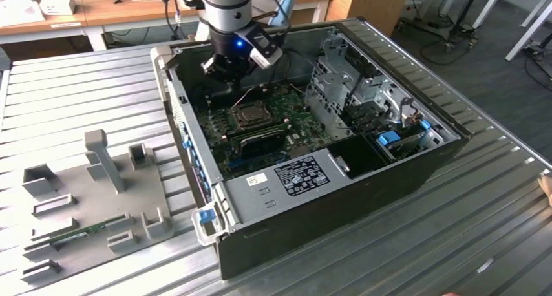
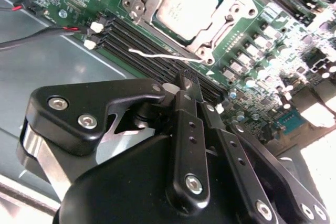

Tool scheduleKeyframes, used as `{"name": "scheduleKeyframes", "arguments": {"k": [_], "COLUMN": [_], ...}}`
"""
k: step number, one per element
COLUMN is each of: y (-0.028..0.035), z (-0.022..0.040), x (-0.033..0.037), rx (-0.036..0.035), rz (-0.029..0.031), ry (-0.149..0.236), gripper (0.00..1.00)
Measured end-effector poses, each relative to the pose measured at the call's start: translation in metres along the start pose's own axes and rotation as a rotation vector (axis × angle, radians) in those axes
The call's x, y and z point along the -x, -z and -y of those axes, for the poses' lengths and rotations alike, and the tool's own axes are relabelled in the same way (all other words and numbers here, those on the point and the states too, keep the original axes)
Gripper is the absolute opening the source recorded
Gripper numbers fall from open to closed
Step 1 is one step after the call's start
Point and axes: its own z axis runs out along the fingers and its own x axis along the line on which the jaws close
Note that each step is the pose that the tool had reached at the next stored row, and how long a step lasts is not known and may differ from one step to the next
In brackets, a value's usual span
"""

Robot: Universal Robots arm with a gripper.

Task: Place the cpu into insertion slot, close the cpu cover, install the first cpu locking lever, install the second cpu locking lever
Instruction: 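Install the first cpu locking lever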

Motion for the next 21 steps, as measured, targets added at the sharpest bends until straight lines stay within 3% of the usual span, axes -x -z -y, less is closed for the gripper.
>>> {"name": "scheduleKeyframes", "arguments": {"k": [7,21], "y": [-0.0018,-0.0125], "z": [0.0011,0.003], "x": [0.004,0.0061], "rx": [0.0258,0.0292], "rz": [0.0015,0.0016], "ry": [-0.003,-0.004], "gripper": [0.1,0.1]}}
